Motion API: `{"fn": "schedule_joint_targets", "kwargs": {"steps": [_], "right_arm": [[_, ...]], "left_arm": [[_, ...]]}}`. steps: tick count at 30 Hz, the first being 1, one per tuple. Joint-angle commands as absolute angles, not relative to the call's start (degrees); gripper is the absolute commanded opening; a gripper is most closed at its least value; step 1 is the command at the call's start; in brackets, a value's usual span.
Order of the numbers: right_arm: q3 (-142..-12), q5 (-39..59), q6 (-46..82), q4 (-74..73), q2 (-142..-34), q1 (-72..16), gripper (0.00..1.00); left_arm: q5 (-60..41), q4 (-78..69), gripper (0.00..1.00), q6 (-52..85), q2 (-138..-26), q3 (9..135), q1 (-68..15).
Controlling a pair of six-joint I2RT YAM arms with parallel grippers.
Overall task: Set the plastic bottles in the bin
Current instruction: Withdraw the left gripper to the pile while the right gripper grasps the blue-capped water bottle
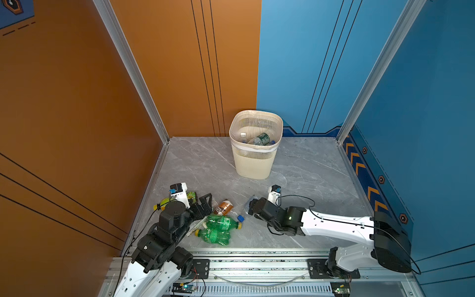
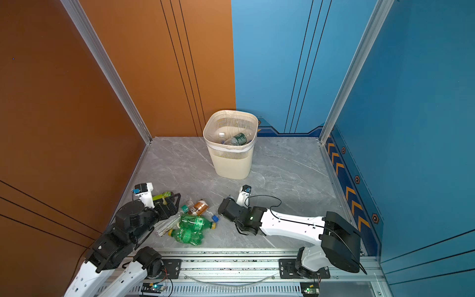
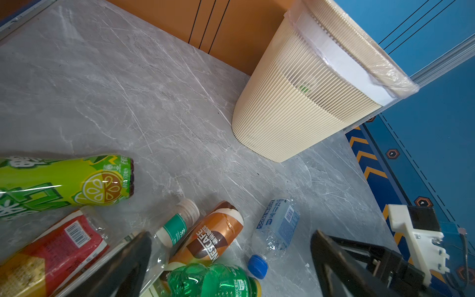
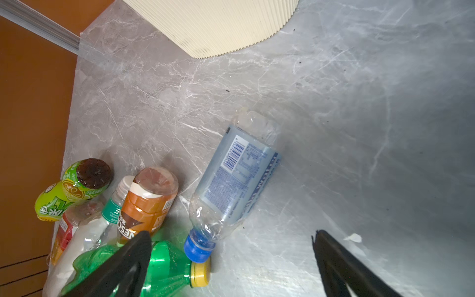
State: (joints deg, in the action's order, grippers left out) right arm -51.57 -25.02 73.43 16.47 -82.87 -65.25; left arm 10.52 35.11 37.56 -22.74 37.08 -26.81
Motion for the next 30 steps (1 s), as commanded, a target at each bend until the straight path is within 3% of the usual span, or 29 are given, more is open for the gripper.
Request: {"fn": "schedule_joint_targets", "kwargs": {"steps": [1,19,25,30], "right_arm": [[-54.2,-26.6,77.1,14.9,-86.3,-64.8,1.00],[-61.2,-19.0,82.9,14.1,-103.2,-59.5,0.98],[-61.7,-19.0,82.9,13.0,-105.0,-59.2,0.75],[-62.0,-19.2,82.0,12.4,-105.0,-58.8,0.62]], "left_arm": [[10.8,38.0,0.98,37.2,-22.1,36.3,-26.0],[9.4,38.5,0.97,36.8,-20.5,35.2,-24.2],[9.0,38.6,0.98,36.7,-20.0,35.1,-23.5],[8.8,38.8,0.98,36.8,-19.6,34.9,-22.9]]}}
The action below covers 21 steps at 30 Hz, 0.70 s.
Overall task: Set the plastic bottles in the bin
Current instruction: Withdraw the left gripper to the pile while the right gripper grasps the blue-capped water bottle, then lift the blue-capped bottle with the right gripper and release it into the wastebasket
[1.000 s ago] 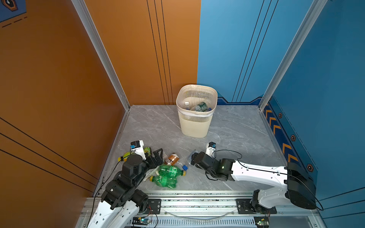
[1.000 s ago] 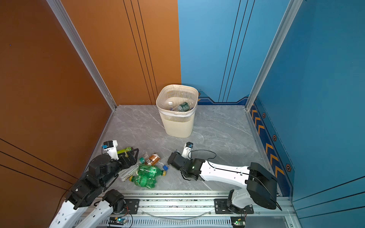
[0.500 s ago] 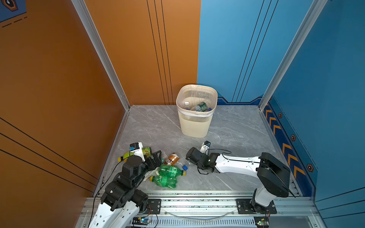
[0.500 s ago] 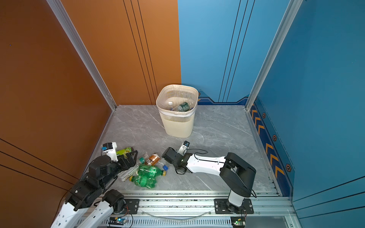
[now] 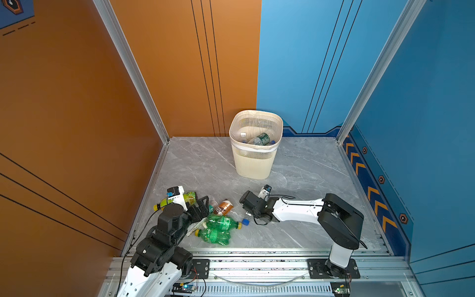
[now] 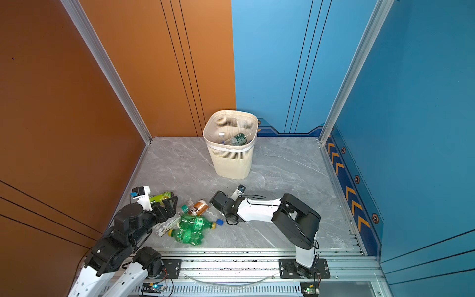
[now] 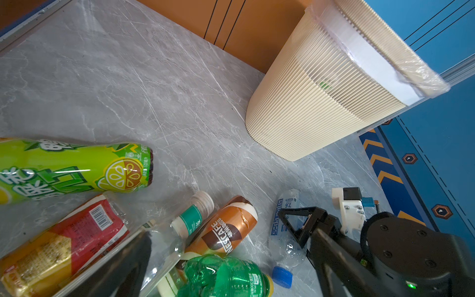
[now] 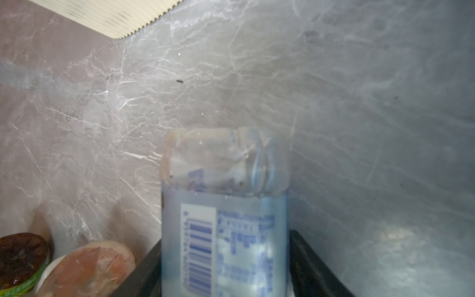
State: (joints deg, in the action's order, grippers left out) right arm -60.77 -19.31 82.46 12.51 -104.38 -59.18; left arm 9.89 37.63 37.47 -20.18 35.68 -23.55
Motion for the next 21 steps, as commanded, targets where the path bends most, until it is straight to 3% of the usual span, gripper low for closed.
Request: {"fn": "schedule_joint_targets", "kwargs": {"steps": [1,9,21], "right_arm": [[-62.1,-19.4,81.6,12.3,-104.7,-58.8,0.61],[-63.6,-25.0,71.2,15.9,-96.8,-57.9,0.54],[-73.2,-27.1,41.6,25.1,-78.3,-53.2,0.55]], "left_arm": [[8.7,38.7,0.98,36.8,-19.6,34.9,-22.8],[8.0,38.8,0.98,37.6,-19.7,34.6,-22.0],[6.9,38.1,0.98,40.3,-21.1,33.5,-21.4]]}}
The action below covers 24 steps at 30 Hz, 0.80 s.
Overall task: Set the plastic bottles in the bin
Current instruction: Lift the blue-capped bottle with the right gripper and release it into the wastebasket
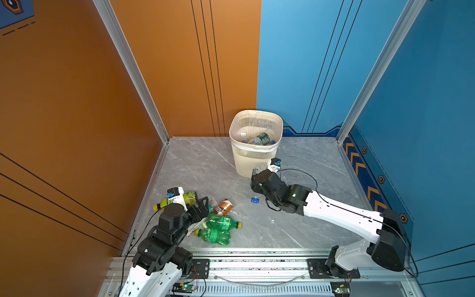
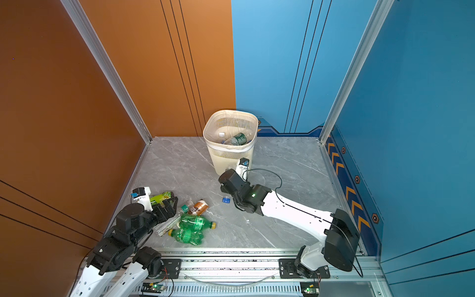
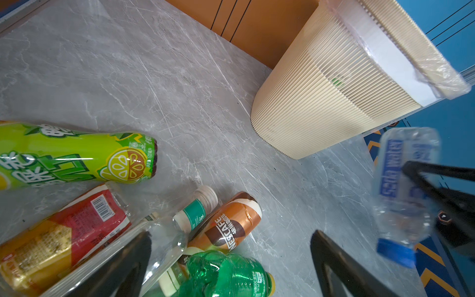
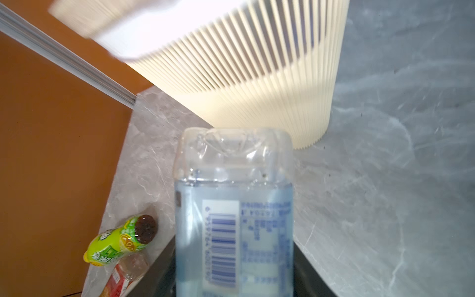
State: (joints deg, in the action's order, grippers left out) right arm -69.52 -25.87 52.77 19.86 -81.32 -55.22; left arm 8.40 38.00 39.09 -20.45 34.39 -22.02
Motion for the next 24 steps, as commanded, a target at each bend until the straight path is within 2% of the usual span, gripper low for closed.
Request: {"fn": "schedule_joint_targets", "kwargs": {"steps": [1,5,11,17,24], "right_arm": [[-75.0,-26.3,39.7,26.0,-77.4,-52.1,0.55],[-82.8,-23.1,30.7,27.3,-76.5,-48.0,0.56],[-95.7,-18.4,22.3,28.3,-81.8,-41.0,0.57],[-107.5,-12.2,19.8,29.6,-90.1,-33.5,0.57],[-117.5,-7.2,19.2,30.6,-98.1,-30.5,0.57]], "left_arm": [[6.8,38.0,0.98,40.5,-21.3,33.3,-21.4],[6.3,37.9,0.98,41.5,-21.5,32.9,-21.3],[5.7,37.9,0.98,42.5,-21.6,32.6,-21.3],[5.3,38.6,0.98,43.5,-21.5,32.5,-21.2],[4.9,39.1,0.98,44.7,-21.3,32.0,-21.0]]}}
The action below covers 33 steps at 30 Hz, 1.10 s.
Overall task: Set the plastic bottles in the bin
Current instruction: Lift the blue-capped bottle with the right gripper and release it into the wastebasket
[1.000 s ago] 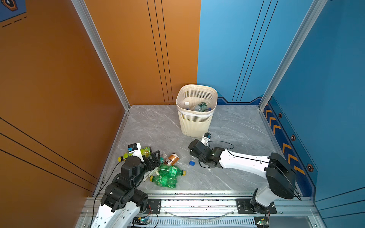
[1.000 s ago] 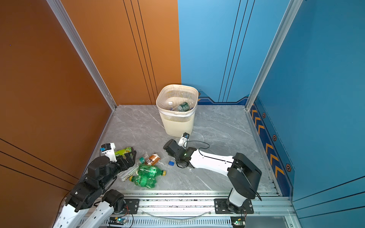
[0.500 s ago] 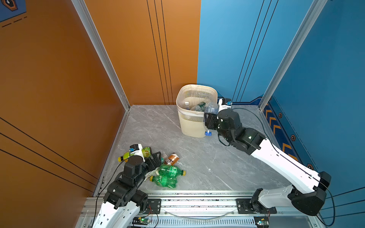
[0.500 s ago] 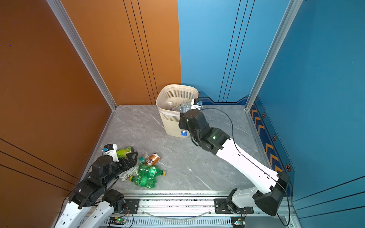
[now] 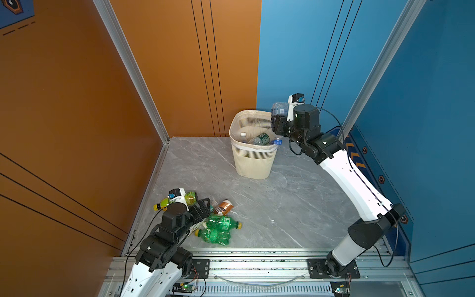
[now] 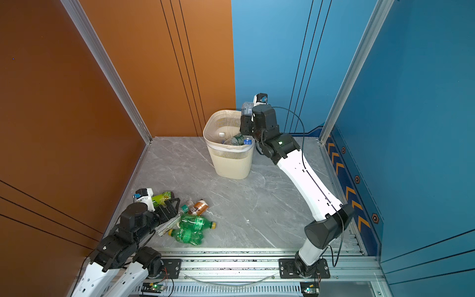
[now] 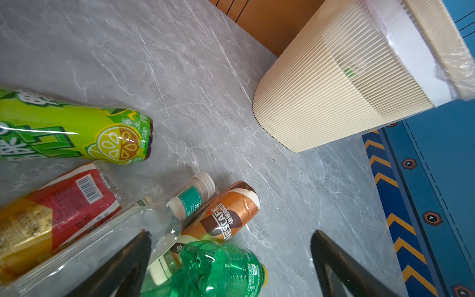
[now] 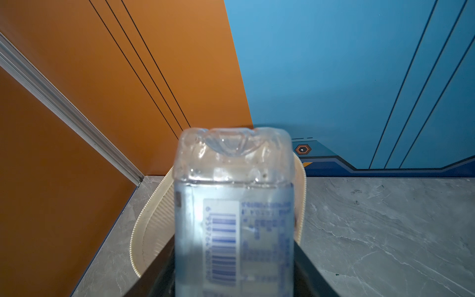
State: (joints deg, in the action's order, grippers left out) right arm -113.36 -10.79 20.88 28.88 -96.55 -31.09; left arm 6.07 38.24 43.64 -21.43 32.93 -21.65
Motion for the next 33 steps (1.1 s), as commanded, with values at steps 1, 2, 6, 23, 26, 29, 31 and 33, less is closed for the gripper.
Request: {"fn": "schedule_joint_targets", "kwargs": {"steps": [1,2,6,23,26,29,31,33], "right_arm": [[-118.4,-6.9,19.2,30.6,-98.9,-30.3,0.57],[-119.3,-6.9,19.2,30.5,-99.8,-30.0,0.57],[-122.2,-5.4,19.6,30.1,-103.3,-28.7,0.57],[-132.5,-3.3,22.6,34.8,-112.4,-25.3,0.90],[-131.1,-5.0,22.3,35.2,-107.8,-25.2,0.95],[-121.4,-4.9,22.5,32.3,-99.3,-25.6,0.99],[-109.3,-5.5,22.8,27.9,-91.1,-26.4,1.00],[-94.3,-6.6,24.1,23.0,-82.0,-27.2,1.00]], "left_arm": [[4.8,39.1,0.98,45.0,-21.2,31.9,-21.1],[4.6,39.1,0.98,45.1,-21.1,31.7,-21.1],[4.1,39.4,0.98,45.8,-20.6,31.4,-21.0],[3.8,40.3,0.98,46.0,-20.3,31.5,-20.9],[3.6,40.4,0.98,46.0,-20.3,31.4,-20.9],[3.4,40.3,0.98,46.0,-20.3,31.4,-20.8],[3.1,40.4,0.98,46.0,-20.4,31.5,-20.8],[2.8,40.4,0.98,45.9,-20.2,31.4,-20.8]]}}
